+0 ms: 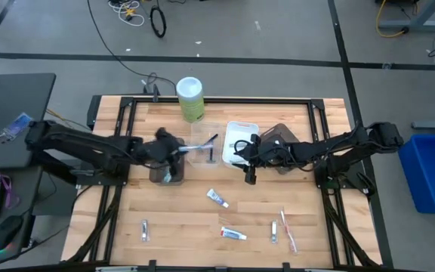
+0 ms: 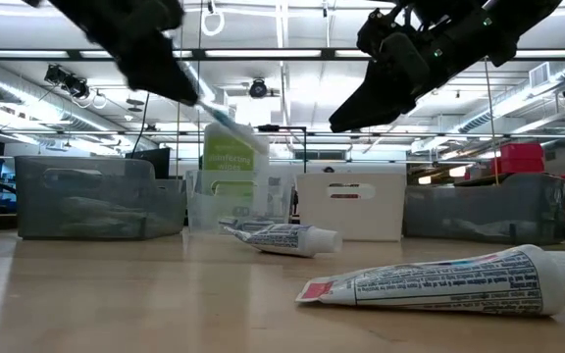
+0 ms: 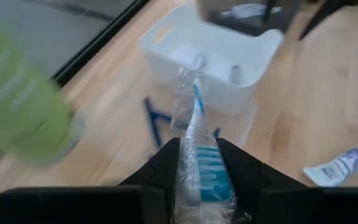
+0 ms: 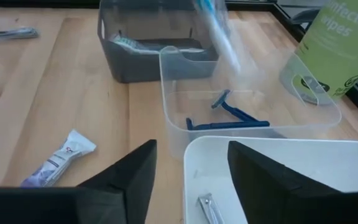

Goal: Pick & Place Travel size toiletries
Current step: Put the blue toothbrush into the left black bin

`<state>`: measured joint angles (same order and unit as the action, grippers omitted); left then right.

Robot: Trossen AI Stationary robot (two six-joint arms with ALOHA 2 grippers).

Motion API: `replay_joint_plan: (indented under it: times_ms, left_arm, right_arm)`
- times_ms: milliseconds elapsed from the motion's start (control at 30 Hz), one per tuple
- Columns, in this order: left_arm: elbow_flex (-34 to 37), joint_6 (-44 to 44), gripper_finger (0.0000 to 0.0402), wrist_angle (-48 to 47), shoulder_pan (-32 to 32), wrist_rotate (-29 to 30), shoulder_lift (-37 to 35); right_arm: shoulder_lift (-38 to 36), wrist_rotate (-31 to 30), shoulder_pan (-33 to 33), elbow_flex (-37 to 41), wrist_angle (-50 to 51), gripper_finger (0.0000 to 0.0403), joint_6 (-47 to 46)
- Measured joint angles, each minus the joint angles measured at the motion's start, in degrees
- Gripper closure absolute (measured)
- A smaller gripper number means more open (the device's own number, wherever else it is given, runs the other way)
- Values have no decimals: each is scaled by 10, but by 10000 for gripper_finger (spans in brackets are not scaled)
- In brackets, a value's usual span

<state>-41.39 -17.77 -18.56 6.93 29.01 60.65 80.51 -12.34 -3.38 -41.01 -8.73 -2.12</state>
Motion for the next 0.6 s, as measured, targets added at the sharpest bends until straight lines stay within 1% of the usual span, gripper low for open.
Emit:
replay_joint_plan:
  times_ms: [67,233,300,400,467,600]
  left_arm:
    - [0,-54,302,-61,11,18,-42]
    - [0,-185,303,-223,46,20,-127]
    - [0,-256,305,-303,56,17,-145]
    - [0,-369,304,-387,63,10,-151]
    - [2,-404,297,-407,64,19,-146]
    - [22,-394,276,-392,64,59,-128]
  right_arm:
    - [0,0,0,0,0,188,0]
    - [0,0,0,0,8,178,0]
    - [0,0,0,0,10,177,0]
    - [0,0,0,0,13,176,0]
    - [0,0,0,0,12,179,0]
    - [0,0,0,0,10,188,0]
